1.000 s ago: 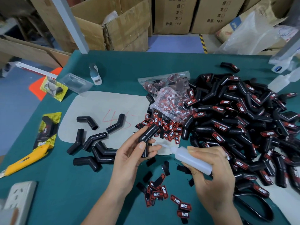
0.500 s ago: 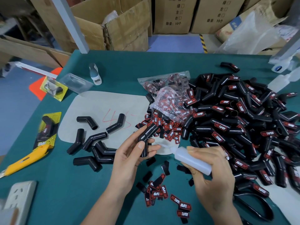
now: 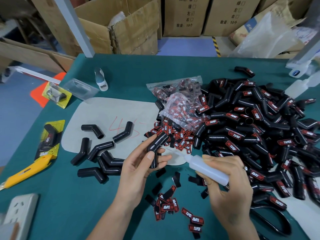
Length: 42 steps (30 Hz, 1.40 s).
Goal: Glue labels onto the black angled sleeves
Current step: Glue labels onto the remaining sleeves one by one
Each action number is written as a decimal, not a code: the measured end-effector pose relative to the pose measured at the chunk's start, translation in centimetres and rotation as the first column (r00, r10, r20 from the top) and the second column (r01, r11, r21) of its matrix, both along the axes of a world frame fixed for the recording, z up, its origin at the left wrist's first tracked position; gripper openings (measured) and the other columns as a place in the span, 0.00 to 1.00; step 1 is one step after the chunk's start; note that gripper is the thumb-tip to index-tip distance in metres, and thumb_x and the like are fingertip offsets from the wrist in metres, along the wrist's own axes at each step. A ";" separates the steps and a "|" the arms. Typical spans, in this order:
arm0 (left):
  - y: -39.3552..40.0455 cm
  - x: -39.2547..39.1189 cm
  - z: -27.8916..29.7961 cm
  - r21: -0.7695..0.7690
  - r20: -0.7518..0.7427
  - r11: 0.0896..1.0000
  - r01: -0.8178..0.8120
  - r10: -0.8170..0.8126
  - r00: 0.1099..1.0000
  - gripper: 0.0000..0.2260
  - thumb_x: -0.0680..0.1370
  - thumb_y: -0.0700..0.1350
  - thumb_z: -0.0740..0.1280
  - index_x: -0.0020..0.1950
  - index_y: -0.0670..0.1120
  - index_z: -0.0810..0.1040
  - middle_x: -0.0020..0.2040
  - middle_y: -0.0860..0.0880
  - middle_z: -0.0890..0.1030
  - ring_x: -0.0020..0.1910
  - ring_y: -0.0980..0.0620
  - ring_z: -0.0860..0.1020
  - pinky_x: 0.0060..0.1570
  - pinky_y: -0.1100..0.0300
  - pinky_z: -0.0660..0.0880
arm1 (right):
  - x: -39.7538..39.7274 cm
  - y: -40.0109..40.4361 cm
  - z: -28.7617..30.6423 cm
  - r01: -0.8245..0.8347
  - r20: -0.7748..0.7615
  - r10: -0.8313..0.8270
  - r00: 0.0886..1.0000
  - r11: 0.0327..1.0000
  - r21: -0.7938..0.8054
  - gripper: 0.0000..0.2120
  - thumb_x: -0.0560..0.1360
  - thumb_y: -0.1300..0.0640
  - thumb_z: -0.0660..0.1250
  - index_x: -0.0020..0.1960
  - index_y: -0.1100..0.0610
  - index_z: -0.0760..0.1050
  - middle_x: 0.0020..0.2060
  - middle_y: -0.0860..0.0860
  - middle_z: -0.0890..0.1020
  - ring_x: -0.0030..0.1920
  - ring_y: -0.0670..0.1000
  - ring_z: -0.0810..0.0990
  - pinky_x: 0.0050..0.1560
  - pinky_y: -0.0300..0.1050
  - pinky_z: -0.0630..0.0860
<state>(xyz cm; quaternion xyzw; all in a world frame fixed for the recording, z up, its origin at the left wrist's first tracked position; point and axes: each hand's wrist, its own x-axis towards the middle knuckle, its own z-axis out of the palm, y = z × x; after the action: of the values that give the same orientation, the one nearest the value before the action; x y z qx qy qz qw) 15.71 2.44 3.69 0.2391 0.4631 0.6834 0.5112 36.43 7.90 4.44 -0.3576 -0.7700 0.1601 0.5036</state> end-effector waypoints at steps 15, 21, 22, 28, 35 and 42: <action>0.0 0.0 0.0 -0.007 -0.012 1.000 0.007 -0.007 1.000 0.19 0.79 0.50 0.70 0.70 0.55 0.82 0.60 0.40 0.85 0.56 0.38 0.86 0.52 0.57 0.82 | 0.3 0.1 0.0 0.019 -0.011 -0.020 1.000 1.000 -0.018 0.22 0.68 0.72 0.74 0.55 0.53 0.76 0.50 0.47 0.83 0.50 0.53 0.81 0.44 0.57 0.77; -0.1 -0.1 -0.1 -0.005 -0.023 1.000 0.010 -0.010 1.000 0.19 0.79 0.50 0.70 0.70 0.55 0.81 0.60 0.40 0.85 0.56 0.38 0.86 0.52 0.57 0.82 | 0.4 0.1 -0.1 0.014 -0.013 -0.014 1.000 1.000 -0.017 0.22 0.68 0.73 0.74 0.56 0.53 0.76 0.51 0.48 0.83 0.50 0.54 0.81 0.44 0.58 0.77; -0.1 -0.1 -0.1 -0.004 -0.026 1.000 0.011 -0.011 1.000 0.19 0.79 0.50 0.70 0.70 0.55 0.81 0.60 0.40 0.85 0.56 0.38 0.86 0.52 0.57 0.82 | 0.4 0.1 -0.2 0.024 -0.012 -0.024 1.000 1.000 -0.020 0.23 0.68 0.73 0.73 0.56 0.53 0.76 0.50 0.48 0.83 0.50 0.54 0.81 0.44 0.58 0.77; -0.1 -0.2 -0.1 0.005 -0.035 1.000 0.016 -0.016 0.999 0.19 0.80 0.50 0.70 0.71 0.55 0.81 0.60 0.40 0.85 0.56 0.39 0.86 0.53 0.56 0.82 | 0.5 0.1 -0.1 0.022 -0.007 -0.022 1.000 1.000 -0.017 0.24 0.67 0.73 0.73 0.56 0.53 0.76 0.50 0.48 0.83 0.51 0.54 0.82 0.44 0.59 0.77; -0.1 -0.2 -0.1 0.007 -0.036 1.000 0.021 -0.021 0.999 0.19 0.80 0.49 0.70 0.71 0.55 0.81 0.60 0.40 0.85 0.56 0.39 0.86 0.52 0.56 0.82 | 0.5 0.1 0.0 0.040 -0.015 -0.040 0.999 0.999 -0.016 0.23 0.67 0.73 0.74 0.56 0.54 0.76 0.51 0.46 0.83 0.50 0.55 0.82 0.46 0.56 0.77; -0.1 -0.1 -0.1 0.007 -0.026 1.000 0.022 -0.022 0.999 0.19 0.79 0.49 0.70 0.71 0.54 0.81 0.59 0.40 0.85 0.56 0.39 0.86 0.52 0.56 0.82 | 0.5 0.2 -0.2 0.050 -0.025 -0.050 0.998 0.999 -0.009 0.22 0.68 0.72 0.74 0.57 0.55 0.76 0.51 0.48 0.82 0.50 0.56 0.82 0.47 0.54 0.77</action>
<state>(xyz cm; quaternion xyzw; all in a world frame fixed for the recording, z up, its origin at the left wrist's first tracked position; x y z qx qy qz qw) 15.58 2.31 3.57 0.2552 0.4645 0.6762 0.5117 36.97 8.11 4.29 -0.3766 -0.7537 0.1551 0.5158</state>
